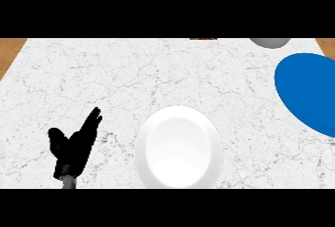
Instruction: Pick the sweet potato from the plate and place it in the plate
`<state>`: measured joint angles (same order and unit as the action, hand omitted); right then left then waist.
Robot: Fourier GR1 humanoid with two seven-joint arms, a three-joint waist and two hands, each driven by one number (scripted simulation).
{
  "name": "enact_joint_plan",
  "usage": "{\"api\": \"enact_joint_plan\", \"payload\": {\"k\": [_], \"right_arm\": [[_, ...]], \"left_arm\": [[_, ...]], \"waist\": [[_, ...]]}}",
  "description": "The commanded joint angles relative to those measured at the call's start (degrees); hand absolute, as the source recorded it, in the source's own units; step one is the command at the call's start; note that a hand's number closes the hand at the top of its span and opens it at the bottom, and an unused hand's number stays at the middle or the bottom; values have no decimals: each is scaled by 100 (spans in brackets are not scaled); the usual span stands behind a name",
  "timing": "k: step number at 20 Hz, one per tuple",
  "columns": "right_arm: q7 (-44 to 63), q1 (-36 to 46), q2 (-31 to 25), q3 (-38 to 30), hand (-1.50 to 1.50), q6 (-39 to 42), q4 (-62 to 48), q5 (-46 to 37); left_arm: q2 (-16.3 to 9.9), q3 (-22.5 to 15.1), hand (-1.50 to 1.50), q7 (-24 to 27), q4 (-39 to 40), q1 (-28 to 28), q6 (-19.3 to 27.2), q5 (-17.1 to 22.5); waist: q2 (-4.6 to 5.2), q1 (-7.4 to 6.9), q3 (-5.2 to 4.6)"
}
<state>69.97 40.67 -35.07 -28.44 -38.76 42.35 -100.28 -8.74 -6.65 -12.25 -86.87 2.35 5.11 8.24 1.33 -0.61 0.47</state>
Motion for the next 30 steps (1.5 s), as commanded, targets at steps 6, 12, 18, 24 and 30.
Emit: {"api": "enact_joint_plan", "payload": {"k": [6,12,18,24,30], "right_arm": [[1031,-521,1033,-1719,-150,-1260,-547,804],[-499,-655,1228,-2055,-150,-2860,-642,1398],[-693,-640,1389,-2275,-150,-4343,-228,1178],[-677,-706,2280,-2561,-150,-4666,598,967],[-969,-995,3184,-1512,-150,-4376,1777,1374]], "left_arm": [[151,-111,0,-85,236,-112,0,-26],[214,-162,0,-30,384,-165,63,-163],[73,-37,0,8,335,-82,-136,-23],[174,-85,0,-28,398,-92,-41,-123],[33,125,0,-215,277,-78,-141,13]], "waist": [[-4,-71,-11],[-53,-58,-18],[-57,-119,-26],[-101,-34,-38],[-166,104,-51]]}}
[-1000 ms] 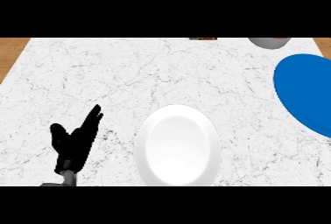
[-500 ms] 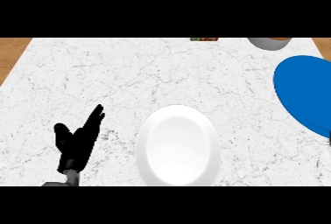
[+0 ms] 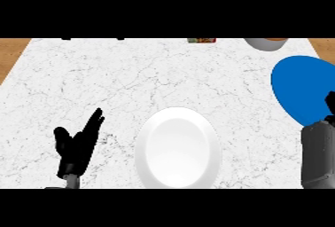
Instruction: Pick the sweet potato from the plate and place it in the plate
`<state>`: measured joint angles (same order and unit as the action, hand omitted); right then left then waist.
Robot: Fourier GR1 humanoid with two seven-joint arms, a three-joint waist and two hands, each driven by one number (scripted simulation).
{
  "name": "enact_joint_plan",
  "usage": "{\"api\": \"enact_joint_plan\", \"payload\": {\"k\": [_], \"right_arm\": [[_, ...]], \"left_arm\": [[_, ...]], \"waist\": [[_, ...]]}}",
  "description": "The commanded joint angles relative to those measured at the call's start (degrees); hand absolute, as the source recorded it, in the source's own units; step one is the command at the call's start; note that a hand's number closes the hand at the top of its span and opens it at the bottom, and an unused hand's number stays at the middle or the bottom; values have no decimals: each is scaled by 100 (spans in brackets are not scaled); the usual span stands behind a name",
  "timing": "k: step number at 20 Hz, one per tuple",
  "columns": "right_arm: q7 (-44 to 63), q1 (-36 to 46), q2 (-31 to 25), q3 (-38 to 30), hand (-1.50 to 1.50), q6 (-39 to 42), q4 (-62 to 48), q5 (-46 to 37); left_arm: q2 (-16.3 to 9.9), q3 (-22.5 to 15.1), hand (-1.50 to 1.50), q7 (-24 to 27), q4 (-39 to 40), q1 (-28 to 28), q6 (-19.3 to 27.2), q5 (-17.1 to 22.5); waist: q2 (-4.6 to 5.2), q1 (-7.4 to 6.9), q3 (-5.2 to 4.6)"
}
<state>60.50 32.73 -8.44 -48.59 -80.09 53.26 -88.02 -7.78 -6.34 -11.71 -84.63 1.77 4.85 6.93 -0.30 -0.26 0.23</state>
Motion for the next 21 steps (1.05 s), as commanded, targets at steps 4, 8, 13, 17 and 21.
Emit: {"api": "enact_joint_plan", "payload": {"k": [4,8,13,17,21], "right_arm": [[324,-646,823,1320,-150,-345,938,357],[732,-704,836,1434,-150,-45,810,21],[1358,-699,841,1734,-150,-254,338,-435],[1882,-735,843,1806,-150,-255,151,-874],[2386,-671,843,1862,-150,-396,-12,-1208]], "left_arm": [[-6,157,0,40,278,-8,-114,91],[197,-81,0,9,189,115,-5,-106],[-38,189,0,-221,327,-215,-294,155],[123,126,0,-169,433,-282,-167,39],[88,142,0,87,555,-149,-307,42]], "waist": [[-10,41,-31],[5,-2,-30],[5,-60,-34],[17,-52,-32],[28,-103,-32]]}}
